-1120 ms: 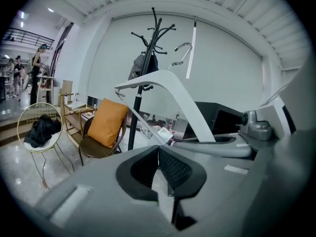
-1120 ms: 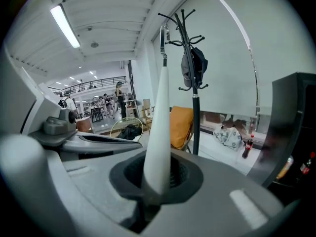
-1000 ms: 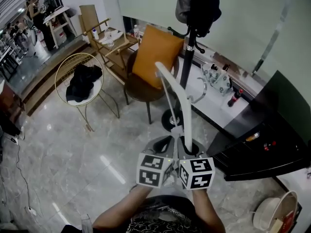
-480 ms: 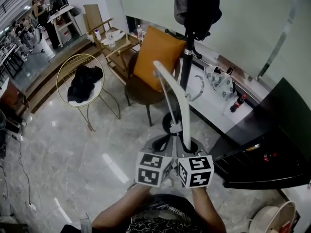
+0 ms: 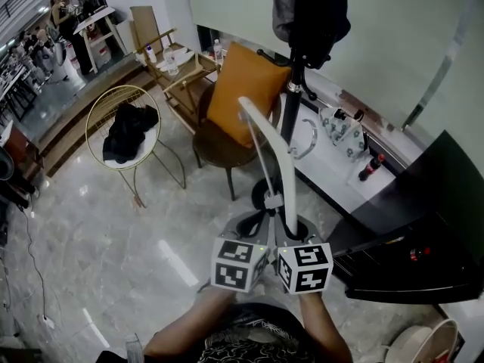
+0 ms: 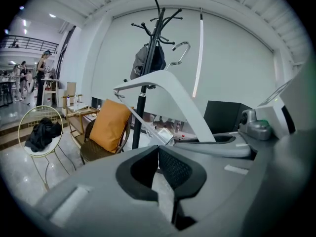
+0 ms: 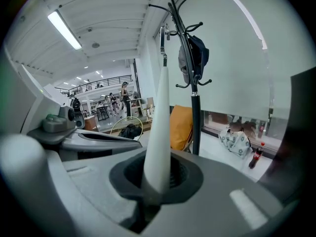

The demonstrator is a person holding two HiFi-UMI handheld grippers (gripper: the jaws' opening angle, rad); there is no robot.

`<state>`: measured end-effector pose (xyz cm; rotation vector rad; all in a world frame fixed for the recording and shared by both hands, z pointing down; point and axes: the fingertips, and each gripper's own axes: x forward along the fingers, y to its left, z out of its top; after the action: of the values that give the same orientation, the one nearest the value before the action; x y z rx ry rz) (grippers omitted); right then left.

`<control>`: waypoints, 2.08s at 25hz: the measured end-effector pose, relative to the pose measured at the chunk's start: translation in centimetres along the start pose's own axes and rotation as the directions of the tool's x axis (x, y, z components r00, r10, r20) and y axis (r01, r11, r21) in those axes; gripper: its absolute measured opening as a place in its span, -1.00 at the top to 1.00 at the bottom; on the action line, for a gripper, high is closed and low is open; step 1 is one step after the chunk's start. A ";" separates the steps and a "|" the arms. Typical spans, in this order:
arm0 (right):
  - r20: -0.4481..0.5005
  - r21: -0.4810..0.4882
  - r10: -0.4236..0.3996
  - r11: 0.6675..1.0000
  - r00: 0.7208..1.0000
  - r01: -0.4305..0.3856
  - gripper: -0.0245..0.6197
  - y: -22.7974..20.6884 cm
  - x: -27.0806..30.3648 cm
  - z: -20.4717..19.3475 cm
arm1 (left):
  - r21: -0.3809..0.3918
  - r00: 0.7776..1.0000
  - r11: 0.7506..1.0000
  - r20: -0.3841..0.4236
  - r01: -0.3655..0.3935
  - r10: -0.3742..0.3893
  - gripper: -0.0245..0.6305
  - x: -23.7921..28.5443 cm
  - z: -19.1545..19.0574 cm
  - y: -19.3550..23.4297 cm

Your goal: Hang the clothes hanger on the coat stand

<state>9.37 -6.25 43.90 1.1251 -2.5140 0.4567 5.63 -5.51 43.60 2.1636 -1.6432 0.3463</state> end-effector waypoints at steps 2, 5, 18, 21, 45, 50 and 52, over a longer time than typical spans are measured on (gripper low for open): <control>-0.002 -0.001 -0.005 1.000 1.000 0.005 0.85 -0.2 0.7 0.4 | -0.002 1.000 1.000 0.001 0.003 -0.003 0.91 0.7 0.2 0.6; -0.002 -0.007 -0.021 1.000 1.000 0.021 0.85 -0.8 2.0 1.0 | 0.001 1.000 1.000 0.004 0.023 -0.023 0.91 2.1 0.9 1.4; 0.001 0.001 -0.086 0.996 0.996 0.086 0.85 -3.2 8.6 4.9 | 0.016 0.997 0.997 0.005 0.078 -0.078 0.91 7.6 5.3 6.1; 0.006 0.004 -0.084 0.996 0.996 0.084 0.85 -3.3 10.4 5.6 | 0.017 0.997 0.997 0.020 0.080 -0.081 0.91 8.9 6.2 7.5; -0.031 0.017 -0.151 0.988 0.988 0.152 0.85 -5.9 20.5 9.9 | 0.008 0.989 0.989 -0.007 0.145 -0.145 0.91 16.3 10.5 15.0; -0.043 0.022 -0.184 0.982 0.982 0.185 0.85 -6.8 22.1 10.4 | 0.019 0.986 0.985 -0.005 0.170 -0.170 0.91 17.7 11.6 16.1; -0.047 0.029 -0.198 0.980 0.979 0.199 0.85 -7.1 22.8 10.7 | 0.023 0.984 0.984 -0.007 0.179 -0.178 0.91 18.3 11.9 16.6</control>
<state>-1.42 -30.06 45.45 1.3471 -2.3339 0.4647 -5.74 -30.45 43.59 2.3045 -1.4351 0.3188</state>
